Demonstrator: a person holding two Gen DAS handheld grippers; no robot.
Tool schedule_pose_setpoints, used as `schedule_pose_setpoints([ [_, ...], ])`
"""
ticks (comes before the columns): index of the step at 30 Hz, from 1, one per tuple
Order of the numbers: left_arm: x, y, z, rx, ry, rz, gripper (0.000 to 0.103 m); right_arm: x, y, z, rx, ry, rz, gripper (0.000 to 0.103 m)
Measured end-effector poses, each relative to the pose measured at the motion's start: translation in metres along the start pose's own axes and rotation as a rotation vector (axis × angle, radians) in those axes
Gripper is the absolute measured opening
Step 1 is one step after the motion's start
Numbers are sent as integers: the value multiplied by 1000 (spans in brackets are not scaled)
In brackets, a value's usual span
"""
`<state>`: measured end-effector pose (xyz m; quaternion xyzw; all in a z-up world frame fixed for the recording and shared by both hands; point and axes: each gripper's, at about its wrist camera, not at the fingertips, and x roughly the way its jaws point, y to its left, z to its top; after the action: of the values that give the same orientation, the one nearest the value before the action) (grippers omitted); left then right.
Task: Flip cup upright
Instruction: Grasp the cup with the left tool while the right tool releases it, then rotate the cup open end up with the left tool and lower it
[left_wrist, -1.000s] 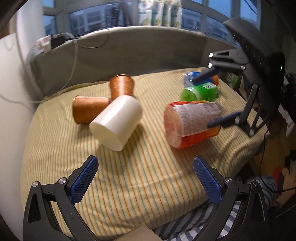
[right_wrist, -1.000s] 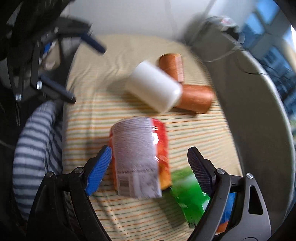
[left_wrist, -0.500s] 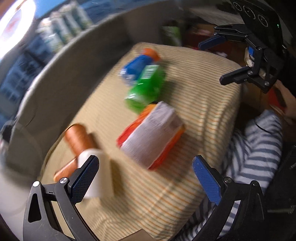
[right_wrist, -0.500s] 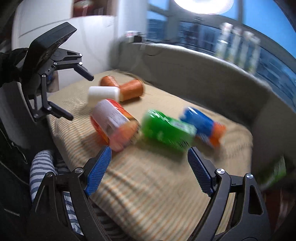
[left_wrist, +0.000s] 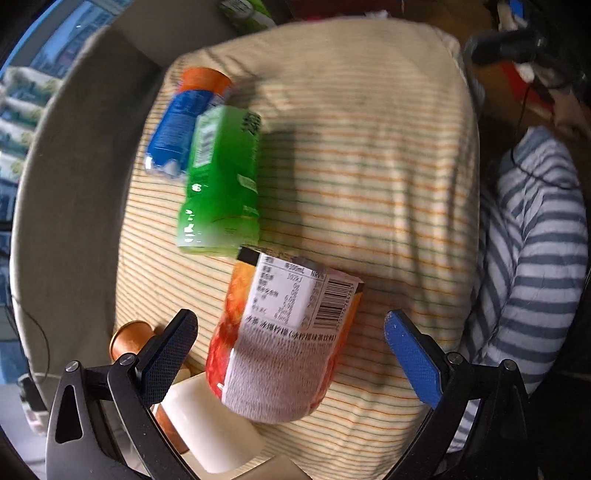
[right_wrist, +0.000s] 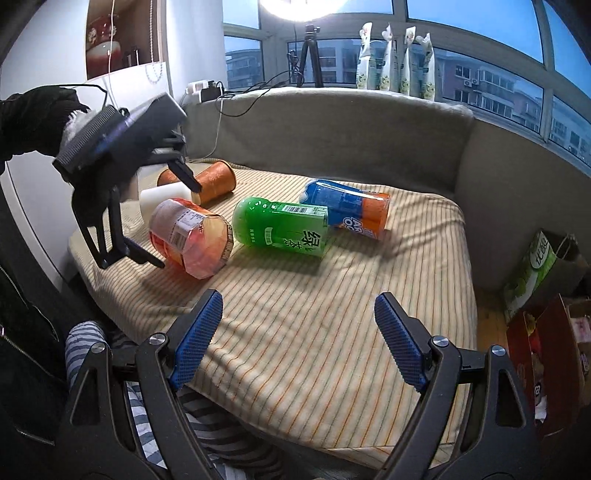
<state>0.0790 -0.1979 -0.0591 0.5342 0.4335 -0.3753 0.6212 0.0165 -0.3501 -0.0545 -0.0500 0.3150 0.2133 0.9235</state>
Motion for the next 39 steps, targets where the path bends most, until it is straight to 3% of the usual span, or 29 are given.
schedule_pose_setpoints([
  [6, 17, 7, 3, -15, 45, 5, 100, 4, -1, -2, 17, -5, 12, 87],
  [8, 23, 11, 3, -33, 50, -9, 89, 6, 1, -2, 17, -4, 14, 87],
  [9, 24, 12, 3, -45, 50, -8, 89, 7, 0, -2, 18, -4, 13, 87],
  [18, 24, 34, -1, -165, -10, -71, 86, 11, 9, -3, 14, -2, 23, 87],
  [26, 17, 24, -13, -190, -45, -95, 86, 16, 14, 0, 10, 8, 19, 87],
  [33, 10, 30, -27, -281, -127, -123, 86, 20, 18, 0, 3, 20, 7, 87],
  [39, -2, 37, -50, -444, -253, -143, 83, 24, 23, 1, -7, 27, 9, 87],
])
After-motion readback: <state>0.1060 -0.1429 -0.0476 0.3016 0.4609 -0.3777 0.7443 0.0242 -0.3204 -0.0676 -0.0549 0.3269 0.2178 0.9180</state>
